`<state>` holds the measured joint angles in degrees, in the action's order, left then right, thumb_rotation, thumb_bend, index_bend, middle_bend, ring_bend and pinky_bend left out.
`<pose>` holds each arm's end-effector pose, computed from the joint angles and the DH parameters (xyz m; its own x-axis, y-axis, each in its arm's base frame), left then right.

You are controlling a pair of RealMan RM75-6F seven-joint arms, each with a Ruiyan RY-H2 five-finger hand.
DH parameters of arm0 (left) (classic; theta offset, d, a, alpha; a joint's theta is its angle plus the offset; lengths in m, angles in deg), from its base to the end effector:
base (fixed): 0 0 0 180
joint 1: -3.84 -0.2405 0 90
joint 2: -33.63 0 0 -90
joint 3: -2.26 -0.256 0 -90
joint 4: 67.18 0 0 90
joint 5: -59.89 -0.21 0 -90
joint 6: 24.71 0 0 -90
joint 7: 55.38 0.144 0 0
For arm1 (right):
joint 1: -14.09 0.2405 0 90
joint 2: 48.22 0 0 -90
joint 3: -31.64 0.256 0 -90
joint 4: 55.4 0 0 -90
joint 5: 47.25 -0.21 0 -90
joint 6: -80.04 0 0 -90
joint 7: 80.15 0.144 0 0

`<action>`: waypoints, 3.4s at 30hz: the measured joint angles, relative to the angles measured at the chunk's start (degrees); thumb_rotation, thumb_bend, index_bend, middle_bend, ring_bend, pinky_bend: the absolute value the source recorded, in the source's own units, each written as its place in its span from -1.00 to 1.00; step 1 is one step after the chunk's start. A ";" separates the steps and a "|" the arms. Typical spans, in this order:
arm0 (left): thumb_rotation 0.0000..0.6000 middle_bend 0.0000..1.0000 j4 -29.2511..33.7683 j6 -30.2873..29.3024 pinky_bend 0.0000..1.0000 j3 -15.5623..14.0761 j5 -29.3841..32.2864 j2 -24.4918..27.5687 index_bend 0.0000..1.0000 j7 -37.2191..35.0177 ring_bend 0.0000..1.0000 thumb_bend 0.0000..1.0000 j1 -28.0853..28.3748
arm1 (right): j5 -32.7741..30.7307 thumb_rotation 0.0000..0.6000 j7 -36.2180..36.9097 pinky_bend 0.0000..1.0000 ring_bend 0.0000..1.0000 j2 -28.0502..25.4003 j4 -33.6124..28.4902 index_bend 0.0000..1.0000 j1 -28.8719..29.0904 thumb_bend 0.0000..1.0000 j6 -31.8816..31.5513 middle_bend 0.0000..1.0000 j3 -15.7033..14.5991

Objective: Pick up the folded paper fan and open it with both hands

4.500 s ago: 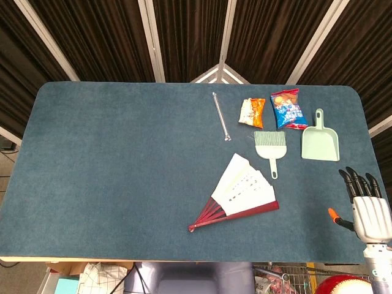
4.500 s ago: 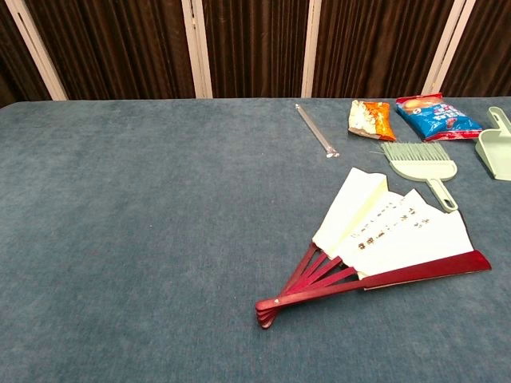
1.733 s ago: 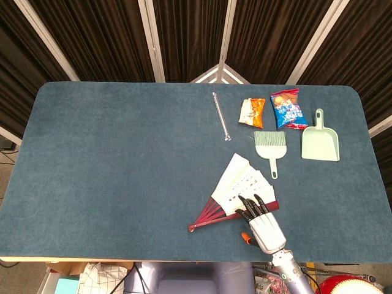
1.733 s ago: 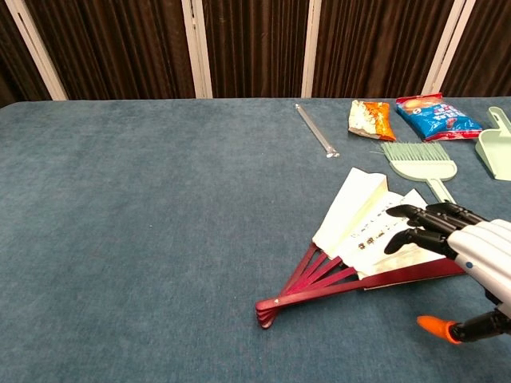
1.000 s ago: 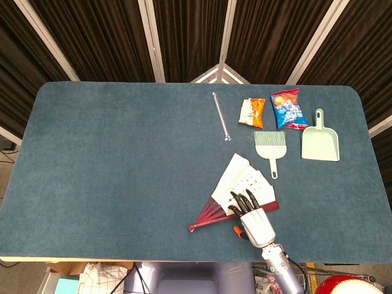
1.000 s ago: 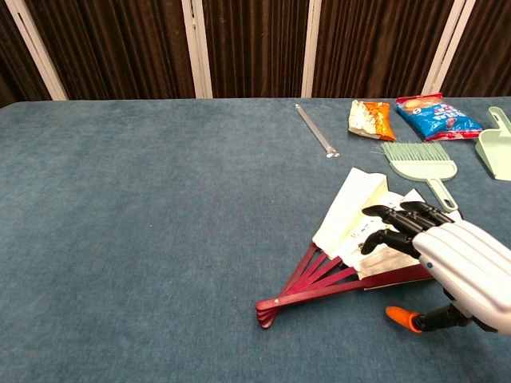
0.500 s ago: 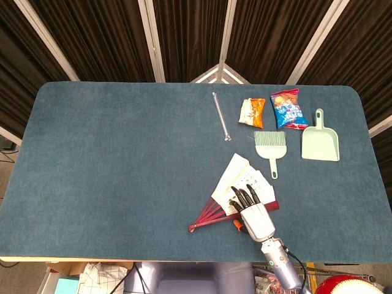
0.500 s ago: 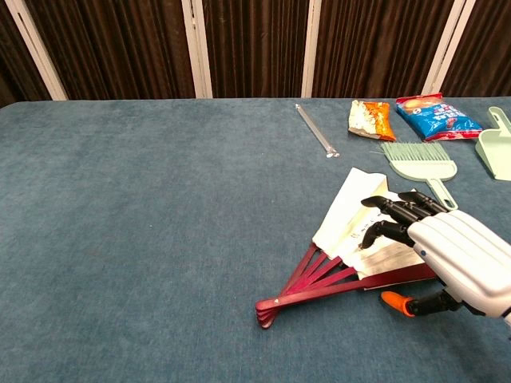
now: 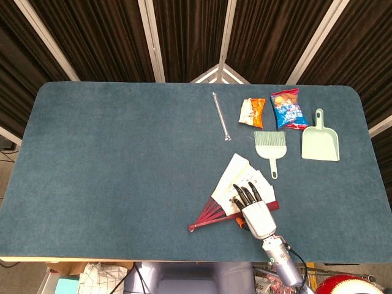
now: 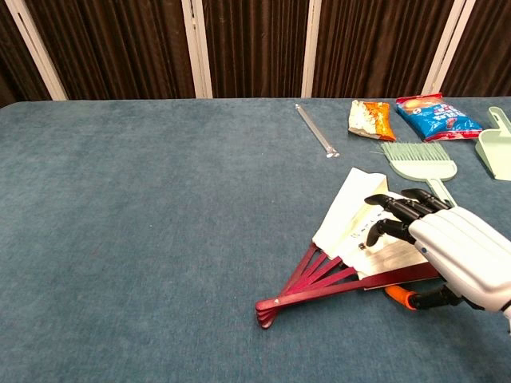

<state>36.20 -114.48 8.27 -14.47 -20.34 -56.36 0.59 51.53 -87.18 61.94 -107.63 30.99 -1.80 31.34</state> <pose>-0.3233 0.1422 0.2244 0.3709 -0.0813 0.9251 0.8957 0.2943 -0.3332 -0.2359 -0.2178 -0.0746 0.4506 0.0072 0.8927 -0.8066 -0.4252 0.4106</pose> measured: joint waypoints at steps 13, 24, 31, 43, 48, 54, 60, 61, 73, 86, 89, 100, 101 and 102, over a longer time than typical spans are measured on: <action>1.00 -1.00 0.22 0.08 -1.00 -0.01 0.16 -0.18 -0.87 0.66 -1.00 -0.23 0.07 | -0.98 1.00 0.92 -0.81 -0.62 0.05 2.94 -0.19 -0.14 -0.41 -1.60 -0.73 -0.20; 1.00 -1.00 0.38 0.07 -1.00 0.01 0.30 -0.31 -0.87 1.05 -1.00 -0.23 0.09 | -1.30 1.00 1.69 -0.81 -0.62 -0.84 2.69 -0.19 -0.51 -0.41 -3.85 -0.73 -0.09; 1.00 -1.00 0.45 0.08 -1.00 0.00 0.35 -0.35 -0.87 1.31 -1.00 -0.23 0.12 | -1.56 1.00 1.87 -0.81 -0.62 -0.64 3.19 -0.17 -0.55 -0.40 -4.62 -0.73 0.04; 1.00 -1.00 0.62 0.18 -1.00 -0.05 0.44 -0.43 -0.87 1.80 -1.00 -0.23 0.19 | -1.70 1.00 2.71 -0.76 -0.59 -0.49 3.47 0.08 -0.44 -0.27 -5.31 -0.70 -0.04; 1.00 -1.00 0.72 0.38 -1.00 -0.07 0.61 -0.45 -0.87 2.11 -1.00 -0.23 0.27 | -1.77 1.00 2.96 -0.76 -0.58 -0.47 3.35 0.11 -0.35 -0.27 -5.45 -0.70 0.00; 1.00 -1.00 0.77 0.42 -1.00 -0.08 0.63 -0.49 -0.87 2.26 -1.00 -0.23 0.32 | -1.88 1.00 2.93 -0.76 -0.57 -0.44 3.45 0.18 -0.15 -0.27 -5.30 -0.67 -0.01; 1.00 -1.00 0.85 0.54 -1.00 -0.13 0.63 -0.46 -0.87 2.31 -1.00 -0.23 0.35 | -1.73 1.00 2.56 -0.76 -0.57 -0.31 3.89 0.19 0.15 -0.19 -5.11 -0.66 -0.14; 1.00 -1.00 0.86 0.57 -1.00 -0.14 0.63 -0.44 -0.87 2.30 -1.00 -0.23 0.37 | -1.69 1.00 2.30 -0.76 -0.57 -0.33 3.97 0.20 0.24 -0.17 -4.92 -0.66 -0.20; 1.00 -1.00 0.86 0.53 -1.00 -0.21 0.33 -0.09 -0.87 1.40 -1.00 -0.23 0.24 | -1.34 1.00 0.91 -0.76 -0.55 -0.60 3.23 0.34 1.37 -0.15 -3.69 -0.63 -0.51; 1.00 -1.00 0.76 0.36 -1.00 -0.27 0.03 0.10 -0.87 0.66 -1.00 -0.23 0.10 | -1.88 1.00 -0.85 -0.76 -0.53 -1.49 1.91 0.47 2.04 -0.15 -2.23 -0.61 -0.37; 1.00 -1.00 0.79 0.50 -1.00 -0.28 0.11 0.13 -0.87 0.66 -1.00 -0.23 0.13 | -1.98 1.00 -1.22 -0.74 -0.51 -1.95 1.20 0.59 2.14 -0.15 -1.91 -0.59 -0.39; 1.00 -1.00 0.83 0.52 -1.00 -0.39 -0.12 0.28 -0.87 0.33 -1.00 -0.23 0.09 | -1.96 1.00 0.08 -0.72 -0.47 -2.81 -0.17 0.78 2.31 -0.14 -2.90 -0.57 -0.02; 1.00 -1.00 0.84 0.53 -1.00 -0.40 -0.16 0.30 -0.87 0.30 -1.00 -0.23 0.09 | -1.90 1.00 0.22 -0.72 -0.47 -2.91 -0.27 0.79 2.36 -0.14 -3.02 -0.57 0.02; 1.00 -1.00 0.84 0.54 -1.00 -0.42 -0.20 0.31 -0.87 0.26 -1.00 -0.23 0.08 | -1.86 1.00 0.41 -0.72 -0.47 -3.01 -0.37 0.79 2.42 -0.14 -3.17 -0.56 0.09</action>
<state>37.03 -113.94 7.85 -14.68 -20.03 -56.10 0.68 49.67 -86.78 58.93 -108.01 33.41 -4.98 31.42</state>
